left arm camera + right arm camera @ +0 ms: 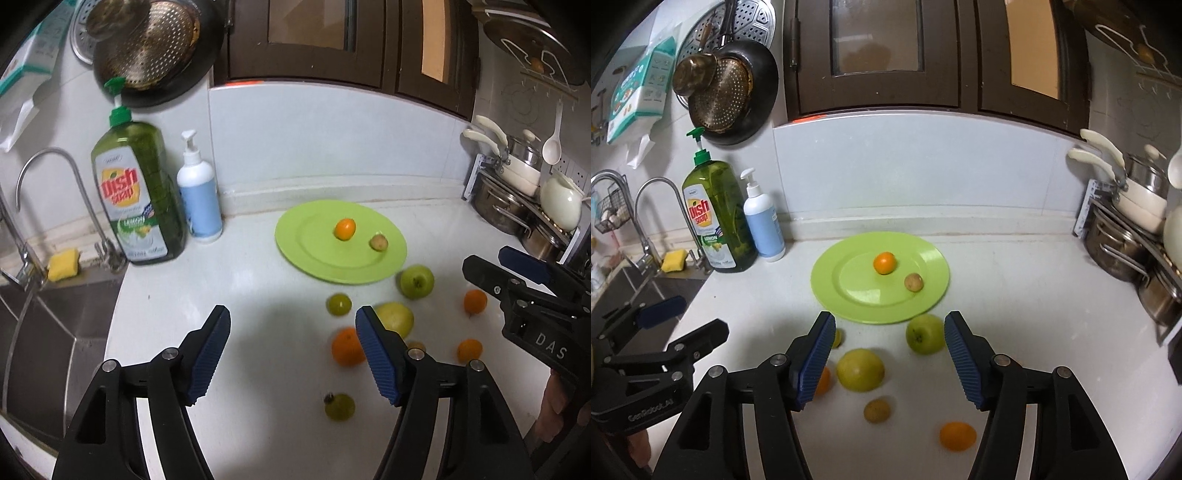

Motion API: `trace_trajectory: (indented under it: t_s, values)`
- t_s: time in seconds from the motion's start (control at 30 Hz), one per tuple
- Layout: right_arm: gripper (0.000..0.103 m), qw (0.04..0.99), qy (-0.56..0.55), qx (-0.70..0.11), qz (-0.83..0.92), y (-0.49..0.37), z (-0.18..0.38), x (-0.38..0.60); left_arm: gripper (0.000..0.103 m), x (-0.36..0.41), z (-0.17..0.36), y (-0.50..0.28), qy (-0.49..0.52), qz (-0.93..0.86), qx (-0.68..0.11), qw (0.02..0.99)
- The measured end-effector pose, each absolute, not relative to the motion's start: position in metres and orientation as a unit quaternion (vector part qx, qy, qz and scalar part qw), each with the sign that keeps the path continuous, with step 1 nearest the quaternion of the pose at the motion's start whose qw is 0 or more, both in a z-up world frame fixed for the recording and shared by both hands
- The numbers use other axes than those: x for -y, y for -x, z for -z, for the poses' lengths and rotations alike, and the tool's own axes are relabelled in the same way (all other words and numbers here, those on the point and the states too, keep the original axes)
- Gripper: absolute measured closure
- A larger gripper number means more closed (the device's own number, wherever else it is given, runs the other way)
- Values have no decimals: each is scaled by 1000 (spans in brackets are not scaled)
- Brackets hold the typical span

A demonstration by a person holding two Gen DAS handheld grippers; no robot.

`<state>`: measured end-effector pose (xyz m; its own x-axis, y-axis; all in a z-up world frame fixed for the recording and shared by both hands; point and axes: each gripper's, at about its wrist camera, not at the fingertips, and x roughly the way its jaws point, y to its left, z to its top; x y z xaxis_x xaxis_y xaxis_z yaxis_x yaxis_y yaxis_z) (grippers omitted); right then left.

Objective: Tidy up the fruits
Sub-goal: 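Move both tools back toward the remaining fruits on the counter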

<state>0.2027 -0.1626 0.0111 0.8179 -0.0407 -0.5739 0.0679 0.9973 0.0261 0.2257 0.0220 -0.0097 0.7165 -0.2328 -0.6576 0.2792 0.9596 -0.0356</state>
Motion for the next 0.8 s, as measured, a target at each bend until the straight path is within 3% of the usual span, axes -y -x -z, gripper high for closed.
trace_trajectory:
  t_s: [0.8]
  values:
    - [41, 933, -47, -354, 37, -156, 47, 184, 33, 3, 72, -182, -69, 153, -395, 903]
